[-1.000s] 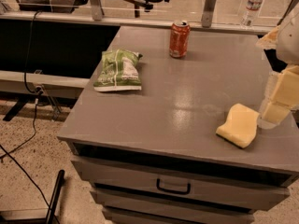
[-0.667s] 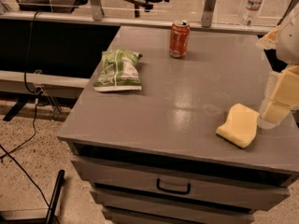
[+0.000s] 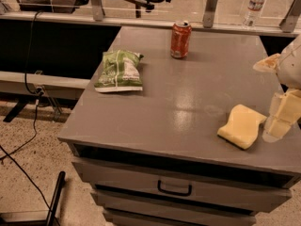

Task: Move sponge near green jalapeno chip bag

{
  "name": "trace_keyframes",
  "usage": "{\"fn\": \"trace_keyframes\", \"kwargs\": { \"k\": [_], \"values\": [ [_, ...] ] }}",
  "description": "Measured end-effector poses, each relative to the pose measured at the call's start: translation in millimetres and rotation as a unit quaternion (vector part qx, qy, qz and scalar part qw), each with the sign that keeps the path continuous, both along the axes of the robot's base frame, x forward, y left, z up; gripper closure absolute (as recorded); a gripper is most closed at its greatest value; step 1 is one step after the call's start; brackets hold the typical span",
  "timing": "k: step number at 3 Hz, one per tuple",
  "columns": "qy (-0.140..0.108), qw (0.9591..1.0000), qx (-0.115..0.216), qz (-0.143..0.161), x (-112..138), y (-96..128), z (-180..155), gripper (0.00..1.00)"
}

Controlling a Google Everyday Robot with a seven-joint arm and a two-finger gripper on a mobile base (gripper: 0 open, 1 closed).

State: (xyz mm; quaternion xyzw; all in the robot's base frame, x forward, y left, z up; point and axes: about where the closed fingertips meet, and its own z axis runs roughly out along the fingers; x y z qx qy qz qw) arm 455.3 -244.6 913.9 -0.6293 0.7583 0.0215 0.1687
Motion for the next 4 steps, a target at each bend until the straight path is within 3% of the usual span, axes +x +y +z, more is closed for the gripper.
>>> {"fn": "trace_keyframes", "kwargs": {
  "k": [1,2,4],
  "values": [
    [-0.019,0.9957,0.027,0.087,1,-3,-47,0.00],
    [-0.053,0.9835,0.042,0.167,1,3,-61,0.00],
    [-0.055,0.9819,0.039,0.177,0,5,-61,0.51]
  ]
}}
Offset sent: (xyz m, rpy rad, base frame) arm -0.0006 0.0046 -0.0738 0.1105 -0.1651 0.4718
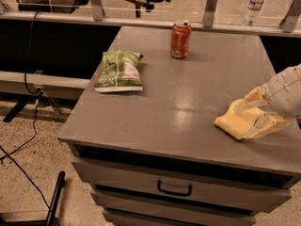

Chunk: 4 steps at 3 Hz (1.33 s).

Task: Move sponge near green jalapeno chip bag

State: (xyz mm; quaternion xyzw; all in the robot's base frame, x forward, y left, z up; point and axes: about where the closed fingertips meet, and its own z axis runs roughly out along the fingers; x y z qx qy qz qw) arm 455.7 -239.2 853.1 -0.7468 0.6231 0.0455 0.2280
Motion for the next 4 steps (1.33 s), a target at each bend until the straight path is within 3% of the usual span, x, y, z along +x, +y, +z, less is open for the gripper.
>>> {"fn": "trace_keyframes", "kwargs": {
  "k": [1,2,3,4],
  "values": [
    [0.000,1.0000,0.000,0.001,-0.1,1.2,0.0,0.72],
    [0.000,1.0000,-0.001,0.003,-0.2,3.3,0.0,1.00],
    [0.000,1.0000,-0.001,0.003,-0.2,3.3,0.0,1.00],
    [-0.025,0.9996,-0.009,0.013,4.2,8.6,8.0,1.00]
  ]
}}
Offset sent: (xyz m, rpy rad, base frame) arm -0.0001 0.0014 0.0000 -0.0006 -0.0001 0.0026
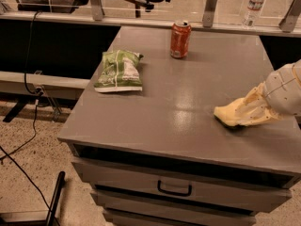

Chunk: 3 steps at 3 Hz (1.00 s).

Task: Move sponge near green jalapeno chip bag

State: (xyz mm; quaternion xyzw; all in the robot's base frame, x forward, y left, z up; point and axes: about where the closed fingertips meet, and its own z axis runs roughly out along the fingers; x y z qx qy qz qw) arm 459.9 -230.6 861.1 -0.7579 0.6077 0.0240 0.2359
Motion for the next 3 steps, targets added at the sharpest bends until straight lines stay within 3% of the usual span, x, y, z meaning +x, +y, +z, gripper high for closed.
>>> {"fn": "trace_keyframes", "kwargs": {
  "k": [1,2,3],
  "values": [
    [-0.057,0.9982,-0.019,0.007,8,0,15,1.00],
    [-0.133,0.9903,-0.030,0.023,19,7,39,1.00],
    [-0.195,0.9779,-0.029,0.069,35,30,56,1.00]
  ]
}}
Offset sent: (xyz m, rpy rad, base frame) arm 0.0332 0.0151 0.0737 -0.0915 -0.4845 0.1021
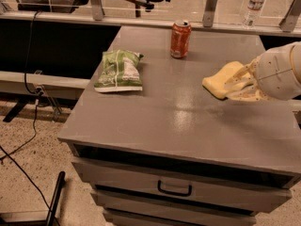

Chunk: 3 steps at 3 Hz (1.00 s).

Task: Move sponge near green jalapeno chip bag

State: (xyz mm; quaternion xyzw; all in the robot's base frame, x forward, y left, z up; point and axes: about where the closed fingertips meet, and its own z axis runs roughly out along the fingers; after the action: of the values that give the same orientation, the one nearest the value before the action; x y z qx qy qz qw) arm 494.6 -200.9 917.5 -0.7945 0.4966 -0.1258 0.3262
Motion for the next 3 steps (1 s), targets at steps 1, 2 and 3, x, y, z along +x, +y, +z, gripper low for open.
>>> {"fn": "trace_keyframes", "kwargs": {
  "k": [1,2,3],
  "values": [
    [-0.029,0.9967,0.008,0.075,19,39,3,1.00],
    [-0.036,0.9820,0.013,0.185,36,99,-10,1.00],
    [-0.020,0.9648,0.012,0.262,42,140,-31,1.00]
  ]
}}
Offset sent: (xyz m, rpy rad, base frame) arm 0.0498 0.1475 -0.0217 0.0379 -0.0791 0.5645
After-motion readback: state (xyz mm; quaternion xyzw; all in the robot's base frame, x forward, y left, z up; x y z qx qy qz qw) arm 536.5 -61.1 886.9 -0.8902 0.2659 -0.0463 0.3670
